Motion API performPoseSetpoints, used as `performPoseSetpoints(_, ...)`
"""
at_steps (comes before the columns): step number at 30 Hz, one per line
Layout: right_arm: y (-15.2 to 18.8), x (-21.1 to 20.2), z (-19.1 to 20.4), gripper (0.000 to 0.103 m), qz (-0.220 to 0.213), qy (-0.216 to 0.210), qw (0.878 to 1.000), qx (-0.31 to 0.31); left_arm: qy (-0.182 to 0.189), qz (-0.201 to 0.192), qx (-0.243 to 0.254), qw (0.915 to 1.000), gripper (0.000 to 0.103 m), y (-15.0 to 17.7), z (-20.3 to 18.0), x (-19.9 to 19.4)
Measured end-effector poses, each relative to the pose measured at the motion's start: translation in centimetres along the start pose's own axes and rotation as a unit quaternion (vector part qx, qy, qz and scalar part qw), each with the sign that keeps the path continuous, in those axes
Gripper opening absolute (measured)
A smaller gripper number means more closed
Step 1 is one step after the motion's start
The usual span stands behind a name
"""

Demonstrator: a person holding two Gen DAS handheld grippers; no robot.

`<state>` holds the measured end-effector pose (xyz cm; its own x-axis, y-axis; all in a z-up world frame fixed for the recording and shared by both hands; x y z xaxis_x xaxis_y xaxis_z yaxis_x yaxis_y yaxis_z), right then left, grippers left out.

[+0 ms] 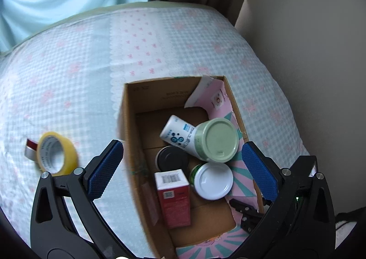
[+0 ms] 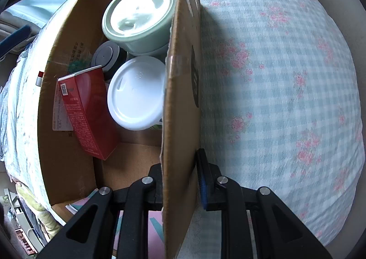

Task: Organize rigid objects
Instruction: 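Carry the green-lidded jar into the box and release it, then move the left gripper to the red-capped silver cream jar and grasp it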

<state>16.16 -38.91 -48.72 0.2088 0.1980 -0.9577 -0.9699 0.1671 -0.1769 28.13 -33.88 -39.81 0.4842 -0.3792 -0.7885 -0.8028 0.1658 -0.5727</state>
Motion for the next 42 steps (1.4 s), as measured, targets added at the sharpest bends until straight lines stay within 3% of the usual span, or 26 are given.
performPoseSetpoints(12, 0.2, -0.1, 0.4, 0.019, -0.001, 0.002, 1.000, 0.005, -0.024, -0.022, -0.002, 0.9995, 0.103, -1.2, 6.8, -8.3)
performPoseSetpoints(23, 0.3, -0.6, -1.5, 0.019, -0.016, 0.003, 0.998, 0.060, -0.083, -0.025, -0.006, 0.9962, 0.103, 0.1, 19.7, -13.6)
performPoseSetpoints(31, 0.7, -1.5, -2.8, 0.019, -0.035, 0.016, 0.995, 0.097, -0.098, -0.016, -0.001, 0.9950, 0.103, 3.9, 29.2, -11.2)
performPoseSetpoints(42, 2.4, -2.0, -1.2, 0.019, -0.051, 0.043, 0.993, 0.097, -0.082, 0.020, 0.031, 0.9960, 0.103, 8.9, 34.0, -0.8)
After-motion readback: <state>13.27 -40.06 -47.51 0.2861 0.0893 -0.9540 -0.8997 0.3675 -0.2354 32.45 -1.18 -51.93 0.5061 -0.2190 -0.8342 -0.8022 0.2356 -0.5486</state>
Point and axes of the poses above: each gripper's, at about its wrist camera, not at the fingertips, and x roughly the way its jaws point, z to its left, y to its underside, the point moved 7 cm from there along x, roughly the way its jaws point, and after that the axes turned 8 degrees about -z, right-handed, at the moved point
